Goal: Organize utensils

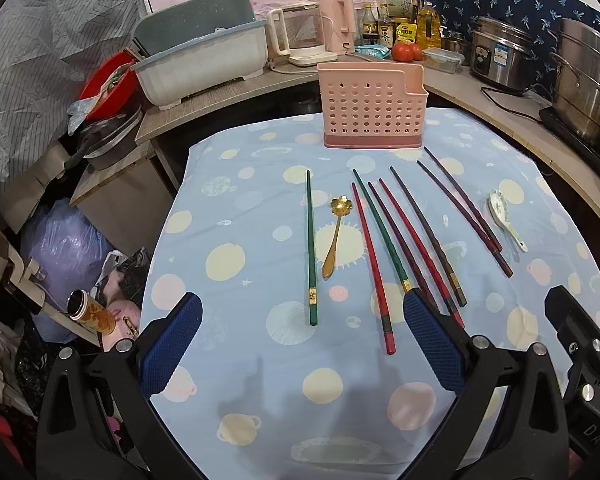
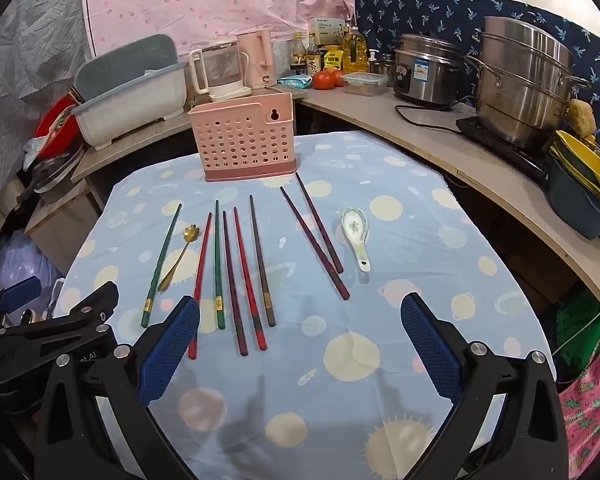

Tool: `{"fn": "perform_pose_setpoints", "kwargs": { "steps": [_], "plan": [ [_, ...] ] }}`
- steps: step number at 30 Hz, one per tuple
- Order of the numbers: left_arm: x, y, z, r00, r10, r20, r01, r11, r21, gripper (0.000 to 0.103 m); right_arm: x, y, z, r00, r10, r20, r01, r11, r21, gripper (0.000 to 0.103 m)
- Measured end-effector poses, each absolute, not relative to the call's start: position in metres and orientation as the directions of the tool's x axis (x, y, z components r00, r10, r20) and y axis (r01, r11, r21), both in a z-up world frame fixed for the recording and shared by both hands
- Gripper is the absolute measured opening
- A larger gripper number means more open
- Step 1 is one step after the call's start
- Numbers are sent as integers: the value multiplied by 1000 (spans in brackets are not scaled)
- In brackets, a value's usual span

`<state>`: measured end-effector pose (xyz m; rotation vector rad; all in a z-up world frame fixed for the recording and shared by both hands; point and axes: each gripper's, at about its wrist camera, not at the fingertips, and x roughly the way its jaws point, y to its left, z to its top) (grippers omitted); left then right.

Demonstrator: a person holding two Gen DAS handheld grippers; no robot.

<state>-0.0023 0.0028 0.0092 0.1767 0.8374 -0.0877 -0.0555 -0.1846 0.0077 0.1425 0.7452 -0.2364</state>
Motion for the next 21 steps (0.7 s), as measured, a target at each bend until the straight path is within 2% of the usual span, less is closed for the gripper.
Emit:
{"fn": "perform_pose_setpoints", "kwargs": {
  "steps": [21],
  "plan": [
    [-6, 6, 23, 677, -17, -735, 142, 984, 109, 96, -60, -184, 20, 728, -164, -665, 262, 964, 49, 97]
  ]
}}
